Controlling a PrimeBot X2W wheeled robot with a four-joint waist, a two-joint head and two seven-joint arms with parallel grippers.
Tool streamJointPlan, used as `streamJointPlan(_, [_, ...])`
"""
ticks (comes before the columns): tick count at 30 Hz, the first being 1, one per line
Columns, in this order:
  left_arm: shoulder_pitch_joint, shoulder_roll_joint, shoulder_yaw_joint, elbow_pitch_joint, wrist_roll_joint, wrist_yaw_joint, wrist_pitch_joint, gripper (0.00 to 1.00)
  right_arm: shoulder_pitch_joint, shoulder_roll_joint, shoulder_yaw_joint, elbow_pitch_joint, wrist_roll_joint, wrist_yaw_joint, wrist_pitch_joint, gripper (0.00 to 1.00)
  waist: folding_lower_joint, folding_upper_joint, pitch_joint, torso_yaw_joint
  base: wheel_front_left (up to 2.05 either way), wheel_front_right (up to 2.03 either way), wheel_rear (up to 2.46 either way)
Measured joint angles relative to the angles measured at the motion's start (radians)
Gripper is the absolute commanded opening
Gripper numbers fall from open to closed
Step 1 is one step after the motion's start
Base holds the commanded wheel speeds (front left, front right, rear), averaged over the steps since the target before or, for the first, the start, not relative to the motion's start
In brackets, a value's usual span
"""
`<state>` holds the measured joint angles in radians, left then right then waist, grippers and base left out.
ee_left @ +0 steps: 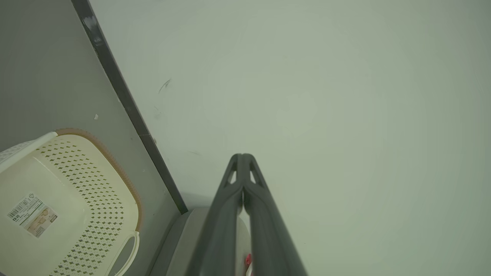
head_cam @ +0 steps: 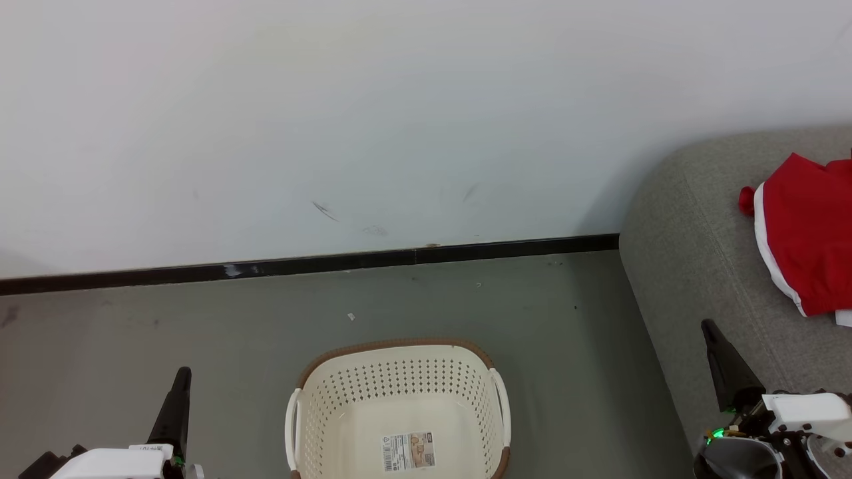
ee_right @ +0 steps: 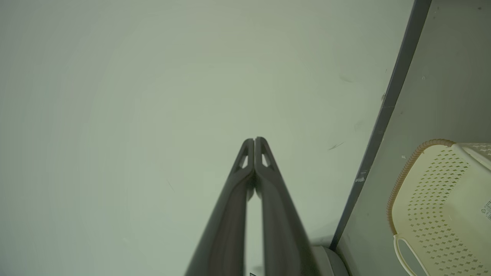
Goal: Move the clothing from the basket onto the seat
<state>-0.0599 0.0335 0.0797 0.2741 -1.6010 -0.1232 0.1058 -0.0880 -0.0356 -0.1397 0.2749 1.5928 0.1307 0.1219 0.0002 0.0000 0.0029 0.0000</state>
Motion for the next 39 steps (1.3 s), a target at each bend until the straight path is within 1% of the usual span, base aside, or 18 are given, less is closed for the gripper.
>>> streamJointPlan(39, [0.0, 0.0, 0.0, 0.0, 0.0, 0.0, 0.0, 0.0, 0.0, 0.0, 0.001, 0.0, 0.0, 0.0, 0.0, 0.0, -0.0001, 0.0, 0.0, 0.0, 0.0, 0.0, 0.0])
